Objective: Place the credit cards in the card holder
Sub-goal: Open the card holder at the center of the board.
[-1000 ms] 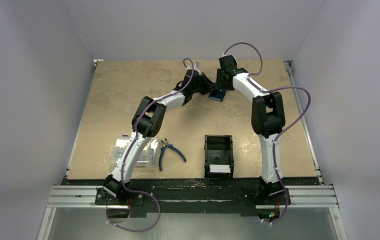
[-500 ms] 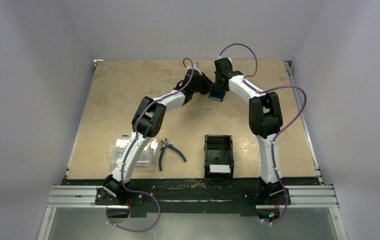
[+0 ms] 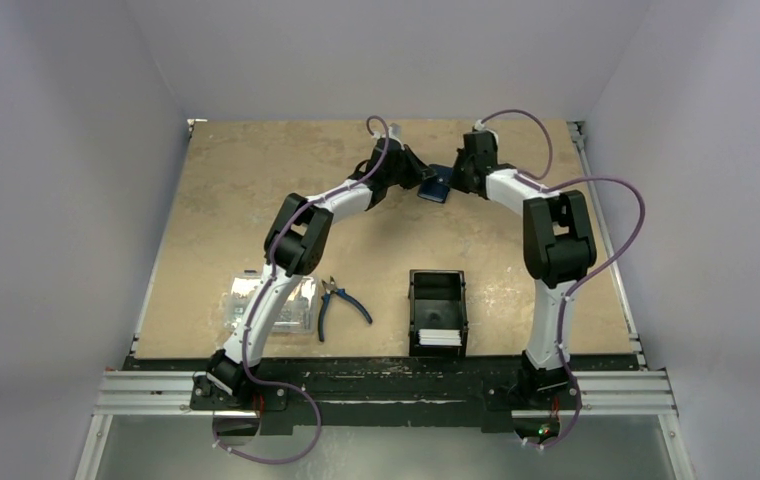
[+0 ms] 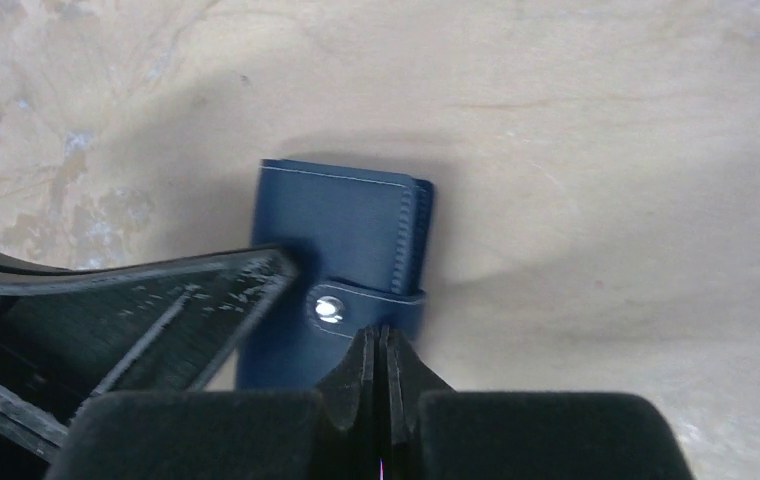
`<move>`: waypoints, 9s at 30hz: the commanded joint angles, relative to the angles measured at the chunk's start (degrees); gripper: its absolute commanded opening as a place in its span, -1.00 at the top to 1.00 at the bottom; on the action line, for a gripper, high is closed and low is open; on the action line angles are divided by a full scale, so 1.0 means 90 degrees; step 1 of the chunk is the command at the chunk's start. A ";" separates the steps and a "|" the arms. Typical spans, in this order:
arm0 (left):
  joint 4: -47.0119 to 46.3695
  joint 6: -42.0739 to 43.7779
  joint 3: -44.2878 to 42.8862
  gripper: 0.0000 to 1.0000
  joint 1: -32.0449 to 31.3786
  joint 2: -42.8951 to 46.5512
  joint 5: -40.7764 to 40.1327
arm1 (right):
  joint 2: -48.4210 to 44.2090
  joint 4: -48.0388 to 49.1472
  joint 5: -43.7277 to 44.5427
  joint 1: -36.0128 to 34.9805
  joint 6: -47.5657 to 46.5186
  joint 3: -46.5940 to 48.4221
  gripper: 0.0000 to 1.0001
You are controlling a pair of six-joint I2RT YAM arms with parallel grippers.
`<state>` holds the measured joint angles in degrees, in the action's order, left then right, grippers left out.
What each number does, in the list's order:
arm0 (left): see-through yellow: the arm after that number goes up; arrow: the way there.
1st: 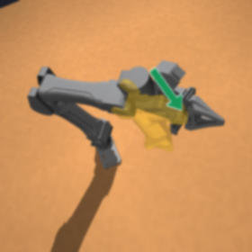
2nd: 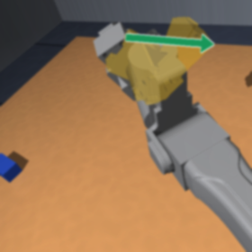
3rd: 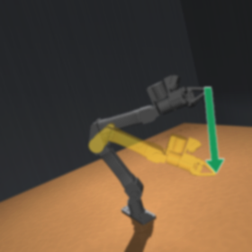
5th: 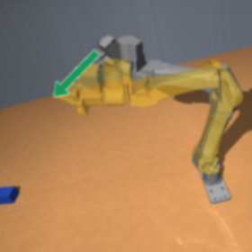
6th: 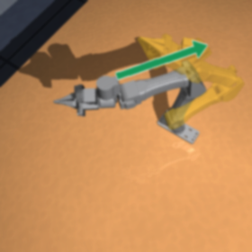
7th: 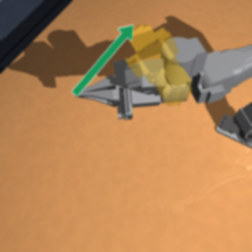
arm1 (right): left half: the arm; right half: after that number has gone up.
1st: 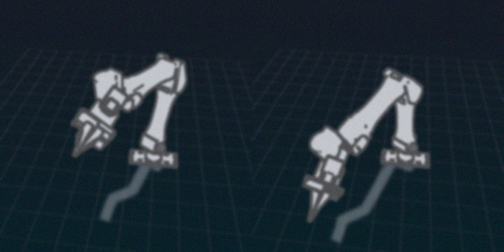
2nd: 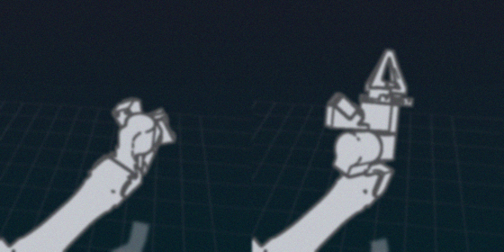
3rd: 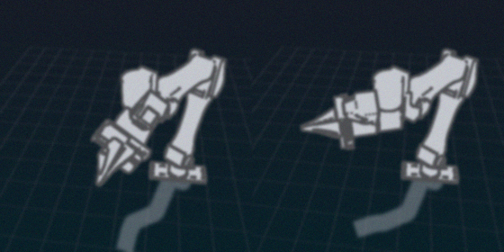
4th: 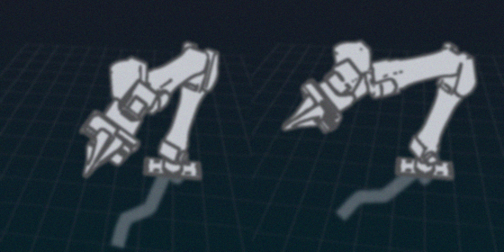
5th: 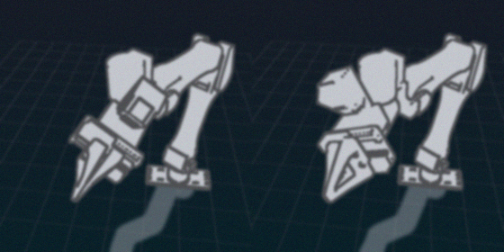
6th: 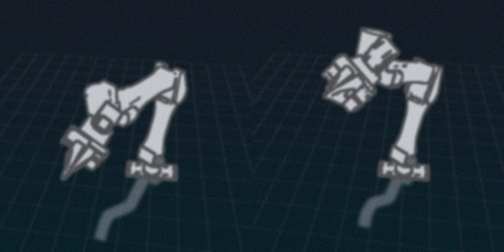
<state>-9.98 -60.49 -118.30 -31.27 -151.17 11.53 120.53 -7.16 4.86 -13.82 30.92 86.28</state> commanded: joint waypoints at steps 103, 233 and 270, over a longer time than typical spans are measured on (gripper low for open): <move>0.0726 0.0754 0.0052 0.12 0.0481 -0.0358 0.1628 | -0.0173 -0.0780 -0.0556 0.0042 -0.1521 0.0232 -0.01; 0.3109 0.3421 -0.0252 -0.53 -0.0834 0.1465 -0.1259 | -0.1624 0.0969 -0.4359 0.1634 0.0281 -0.1056 1.00; 0.3545 0.2836 -0.0944 -0.20 -0.0559 0.0228 -0.1003 | -0.1439 -0.1824 0.0143 0.1219 -0.1023 -0.0021 0.08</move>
<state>19.40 -33.45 -126.32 -37.85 -146.82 1.93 109.01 -14.79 -15.86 0.14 28.58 81.21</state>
